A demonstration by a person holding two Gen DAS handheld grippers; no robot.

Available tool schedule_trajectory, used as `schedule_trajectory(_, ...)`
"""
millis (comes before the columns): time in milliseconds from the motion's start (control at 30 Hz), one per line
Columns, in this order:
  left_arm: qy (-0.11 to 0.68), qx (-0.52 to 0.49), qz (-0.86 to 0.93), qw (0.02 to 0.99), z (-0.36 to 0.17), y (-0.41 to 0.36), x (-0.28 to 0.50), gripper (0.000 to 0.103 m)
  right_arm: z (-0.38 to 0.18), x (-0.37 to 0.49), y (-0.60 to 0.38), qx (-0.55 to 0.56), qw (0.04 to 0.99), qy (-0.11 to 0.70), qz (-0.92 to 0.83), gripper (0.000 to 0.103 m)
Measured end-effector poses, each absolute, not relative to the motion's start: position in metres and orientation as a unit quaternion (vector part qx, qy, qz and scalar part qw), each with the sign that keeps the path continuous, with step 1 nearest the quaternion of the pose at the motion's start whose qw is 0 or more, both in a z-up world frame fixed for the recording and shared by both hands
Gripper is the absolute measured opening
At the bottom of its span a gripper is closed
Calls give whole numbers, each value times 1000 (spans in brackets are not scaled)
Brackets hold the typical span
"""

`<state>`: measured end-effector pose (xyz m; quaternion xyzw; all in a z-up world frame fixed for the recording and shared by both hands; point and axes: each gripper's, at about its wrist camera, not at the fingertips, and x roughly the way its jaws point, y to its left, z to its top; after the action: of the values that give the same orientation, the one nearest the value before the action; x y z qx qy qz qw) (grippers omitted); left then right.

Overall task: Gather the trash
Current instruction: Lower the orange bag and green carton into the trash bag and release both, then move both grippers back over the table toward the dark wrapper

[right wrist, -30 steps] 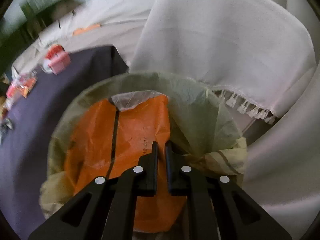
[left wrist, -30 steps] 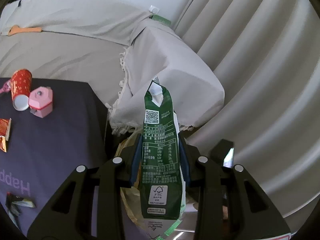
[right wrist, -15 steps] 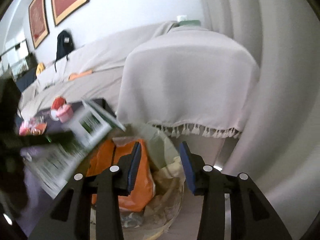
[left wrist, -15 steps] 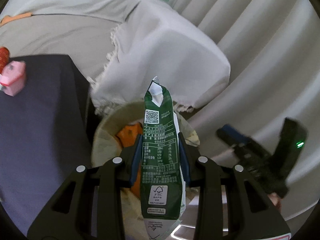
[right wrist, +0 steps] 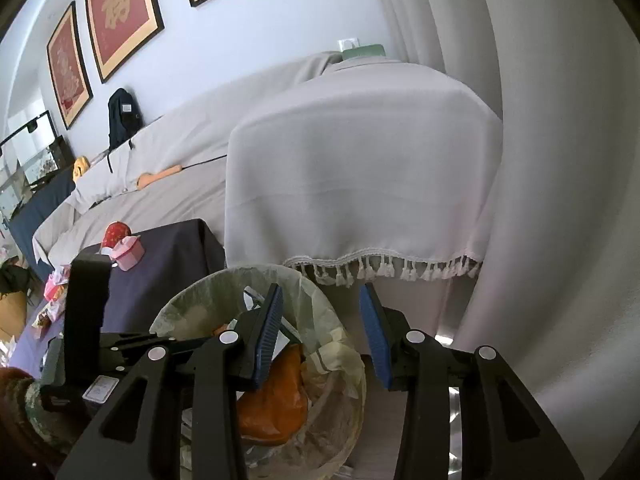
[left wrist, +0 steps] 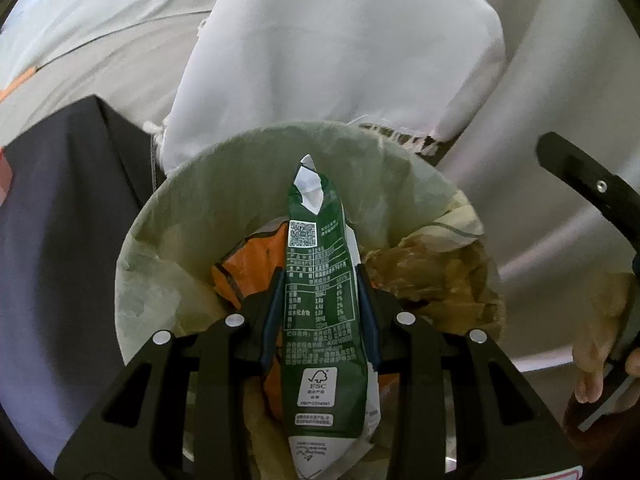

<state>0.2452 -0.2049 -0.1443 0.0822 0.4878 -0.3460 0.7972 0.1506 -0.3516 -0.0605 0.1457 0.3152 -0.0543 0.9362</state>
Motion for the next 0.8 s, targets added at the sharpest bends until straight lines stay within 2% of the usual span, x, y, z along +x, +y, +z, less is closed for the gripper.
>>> schedule_trajectory(67,483,75,-353,798,-144,-204,246,33,-62,151,-351,146,936,316,-55,38)
schedule_trajectory(100,482,62,-359,797,-141,-201,247,37,-63,152,-351,146,935,317,-54,38)
schedule_trajectory(133,482,52,-364,795,-138,-197,246,48,-63,151,-350,146,935,318,-54,38)
schedule_trajectory(200,479,26,-374,794,-129,-187,248,55,-64,152,-349,144,935,318,-55,38)
schedule_trajectory(500,425,-11,-356,832,-73,-113,237,59,-59,157,-331,139,937,317,-40,38)
schedule_trajectory(800,347,3,-258,902,-33,21,217,60,-45,172,-272,112,941,318,16,38)
